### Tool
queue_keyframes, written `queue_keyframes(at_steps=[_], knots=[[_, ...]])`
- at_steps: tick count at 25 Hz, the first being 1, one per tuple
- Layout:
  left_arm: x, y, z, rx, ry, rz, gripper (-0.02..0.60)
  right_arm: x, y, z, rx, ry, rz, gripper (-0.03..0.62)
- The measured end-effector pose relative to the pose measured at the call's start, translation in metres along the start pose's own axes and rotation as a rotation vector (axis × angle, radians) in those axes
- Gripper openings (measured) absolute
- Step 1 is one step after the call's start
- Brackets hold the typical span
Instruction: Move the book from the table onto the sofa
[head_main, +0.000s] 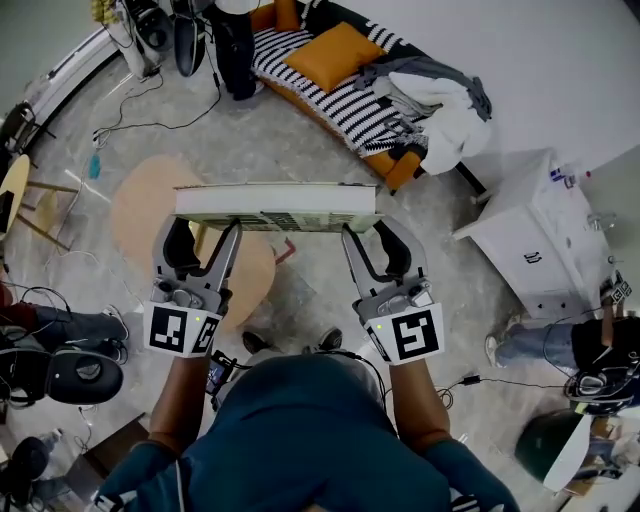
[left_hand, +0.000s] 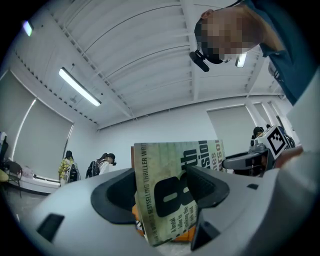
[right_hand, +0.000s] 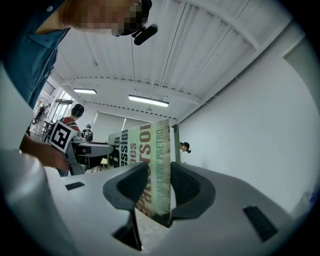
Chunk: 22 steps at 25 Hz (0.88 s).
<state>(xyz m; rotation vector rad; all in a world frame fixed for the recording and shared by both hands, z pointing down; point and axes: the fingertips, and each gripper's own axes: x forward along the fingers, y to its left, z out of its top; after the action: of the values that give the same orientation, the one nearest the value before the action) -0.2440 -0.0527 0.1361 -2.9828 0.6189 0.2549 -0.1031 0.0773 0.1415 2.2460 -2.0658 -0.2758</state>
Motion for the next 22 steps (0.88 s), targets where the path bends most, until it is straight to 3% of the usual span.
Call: queue_keyframes(at_steps=[11, 22], knots=[[0.103, -0.139, -0.015, -0.004, 0.003, -0.102, 0.301, -0.088, -0.143, -0.023, -0.003, -0.006, -0.091, 0.149], [0.201, -0.182, -0.042, -0.042, 0.03, -0.23, 0.301, -0.098, -0.229, -0.051, 0.018, 0.031, -0.223, 0.143]])
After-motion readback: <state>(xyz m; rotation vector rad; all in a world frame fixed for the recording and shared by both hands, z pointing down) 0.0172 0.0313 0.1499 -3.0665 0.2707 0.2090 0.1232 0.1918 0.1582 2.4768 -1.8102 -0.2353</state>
